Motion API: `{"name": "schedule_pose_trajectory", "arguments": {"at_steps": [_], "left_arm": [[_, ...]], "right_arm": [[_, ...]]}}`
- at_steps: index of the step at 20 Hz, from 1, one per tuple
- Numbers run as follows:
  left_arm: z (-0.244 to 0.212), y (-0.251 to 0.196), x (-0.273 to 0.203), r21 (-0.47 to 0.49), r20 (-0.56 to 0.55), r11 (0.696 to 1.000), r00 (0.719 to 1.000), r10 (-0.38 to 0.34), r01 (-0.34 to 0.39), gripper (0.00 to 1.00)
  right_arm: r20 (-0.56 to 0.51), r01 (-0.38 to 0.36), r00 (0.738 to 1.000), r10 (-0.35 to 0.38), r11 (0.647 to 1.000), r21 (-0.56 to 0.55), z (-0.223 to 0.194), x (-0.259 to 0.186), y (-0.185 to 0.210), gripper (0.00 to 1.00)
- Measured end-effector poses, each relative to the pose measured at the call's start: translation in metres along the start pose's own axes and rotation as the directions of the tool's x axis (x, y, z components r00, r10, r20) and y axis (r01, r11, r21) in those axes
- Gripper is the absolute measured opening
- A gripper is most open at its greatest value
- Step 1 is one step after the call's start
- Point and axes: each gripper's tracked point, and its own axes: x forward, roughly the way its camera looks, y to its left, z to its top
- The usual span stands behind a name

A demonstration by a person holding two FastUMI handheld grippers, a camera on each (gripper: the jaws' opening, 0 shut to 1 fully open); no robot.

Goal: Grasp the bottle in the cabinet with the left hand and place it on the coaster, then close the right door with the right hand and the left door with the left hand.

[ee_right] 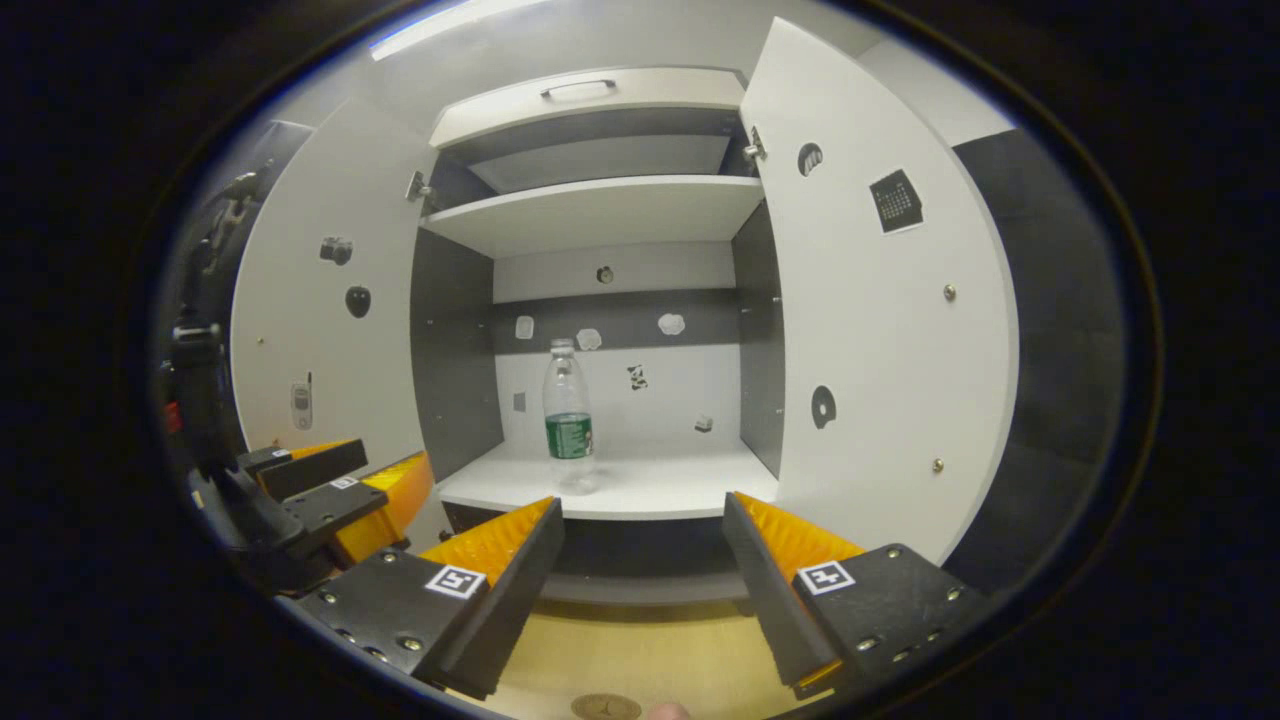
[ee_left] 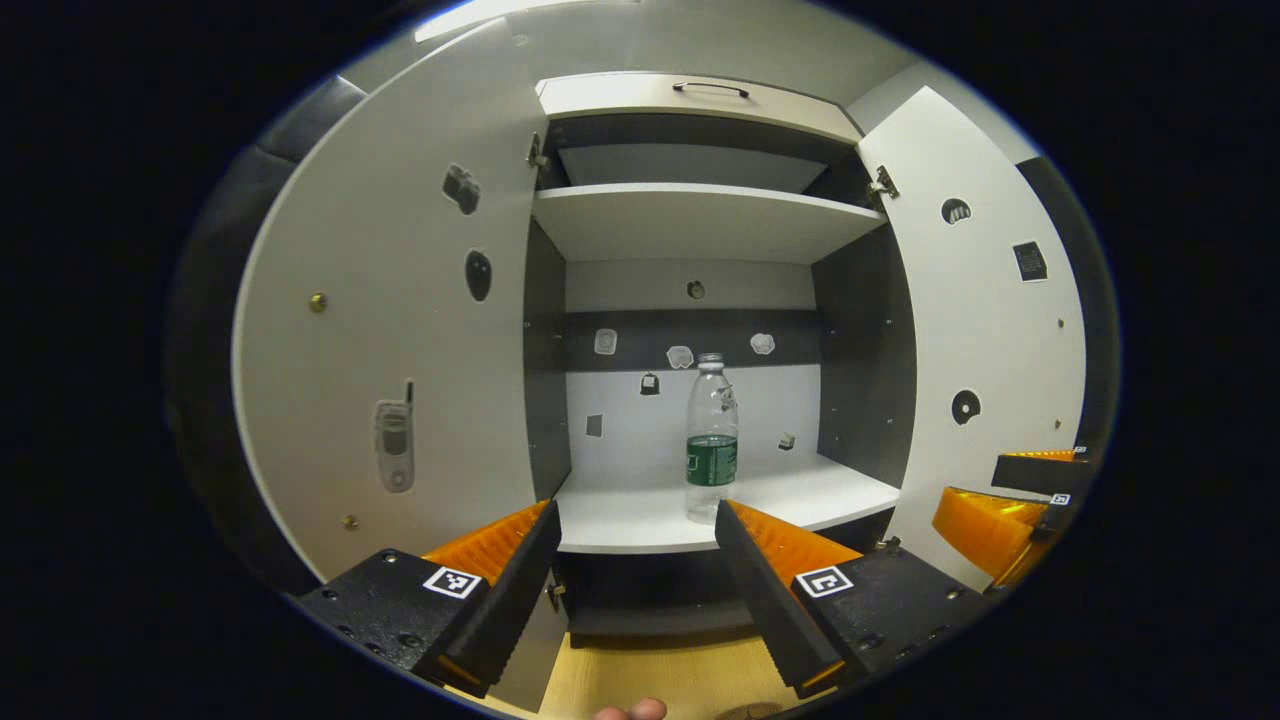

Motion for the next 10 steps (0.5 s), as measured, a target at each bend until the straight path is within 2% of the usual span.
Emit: {"name": "schedule_pose_trajectory", "arguments": {"at_steps": [10], "left_arm": [[0.011,-0.046,0.098,-0.007,0.031,0.995,0.995,-0.098,0.098,0.97]], "right_arm": [[-0.055,0.064,0.996,-0.066,0.997,-0.041,-0.014,0.006,-0.023,0.98]]}}
